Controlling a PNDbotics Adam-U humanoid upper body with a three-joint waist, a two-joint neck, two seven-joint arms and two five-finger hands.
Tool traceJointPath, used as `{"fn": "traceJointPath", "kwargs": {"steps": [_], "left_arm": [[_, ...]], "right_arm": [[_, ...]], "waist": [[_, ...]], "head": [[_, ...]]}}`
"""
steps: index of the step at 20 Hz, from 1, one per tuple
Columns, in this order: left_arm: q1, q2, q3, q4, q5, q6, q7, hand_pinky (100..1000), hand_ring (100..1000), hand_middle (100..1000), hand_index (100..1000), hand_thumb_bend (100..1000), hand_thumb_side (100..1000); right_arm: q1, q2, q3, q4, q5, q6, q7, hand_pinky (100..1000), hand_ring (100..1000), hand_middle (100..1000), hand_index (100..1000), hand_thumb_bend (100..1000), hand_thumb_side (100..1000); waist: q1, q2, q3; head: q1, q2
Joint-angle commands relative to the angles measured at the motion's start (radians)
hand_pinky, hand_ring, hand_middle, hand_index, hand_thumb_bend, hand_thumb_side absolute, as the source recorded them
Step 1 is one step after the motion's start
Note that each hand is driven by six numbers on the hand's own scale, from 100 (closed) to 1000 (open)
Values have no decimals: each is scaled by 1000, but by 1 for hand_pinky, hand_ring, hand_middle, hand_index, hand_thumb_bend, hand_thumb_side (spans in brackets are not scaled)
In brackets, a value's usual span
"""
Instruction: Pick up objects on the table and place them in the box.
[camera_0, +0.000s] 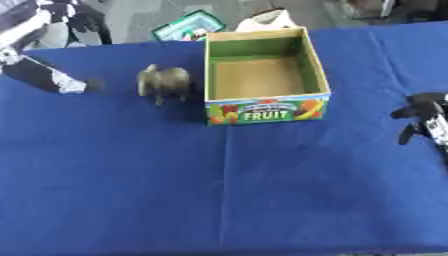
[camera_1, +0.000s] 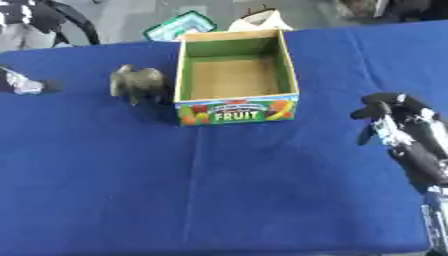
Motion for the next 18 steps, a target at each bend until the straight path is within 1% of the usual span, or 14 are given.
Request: {"fn": "traceJointPath", "kwargs": {"steps": [1, 3, 4, 7, 10, 12, 18], "left_arm": [[-70, 2, -12, 109, -77, -46, -4, 733, 762, 772, 876, 686, 302], [-114, -20, -19, 173, -125, -71, -2, 733, 764, 769, 873, 703, 298], [-137, -34, -20, 203, -152, -80, 3, 730, 759, 763, 869, 697, 283], [-192, -86, -19, 291, -219, -99, 33, 722, 747, 749, 858, 666, 276], [-240, -138, -15, 367, -291, -101, 69, 720, 746, 750, 859, 670, 283], [-263, -167, -13, 405, -352, -97, 96, 723, 754, 755, 861, 689, 307], [-304, -238, -4, 494, -533, -86, 148, 727, 765, 758, 863, 715, 349]], "right_arm": [[-6, -21, 4, -12, 5, -2, 6, 371, 651, 510, 691, 100, 445], [-5, -23, 5, -11, 6, -1, 7, 371, 651, 510, 691, 100, 445], [-5, -23, 7, -11, 7, 0, 8, 371, 651, 510, 691, 100, 446], [-5, -23, 11, -11, 7, 1, 12, 371, 651, 510, 691, 100, 447], [-7, -22, 16, -11, 6, 2, 17, 371, 651, 510, 691, 100, 446], [-5, -22, 18, -10, 6, 3, 19, 370, 652, 510, 691, 100, 447], [-8, -22, 24, -9, 7, 3, 25, 370, 652, 509, 691, 100, 448]], "waist": [[2, -18, -5], [5, -18, -9], [7, -19, -11], [10, -18, -16], [11, -19, -25], [11, -18, -30], [14, -14, -46]], "head": [[5, -11], [6, -12], [6, -12], [6, -16], [14, -22], [16, -26], [27, -32]]}}
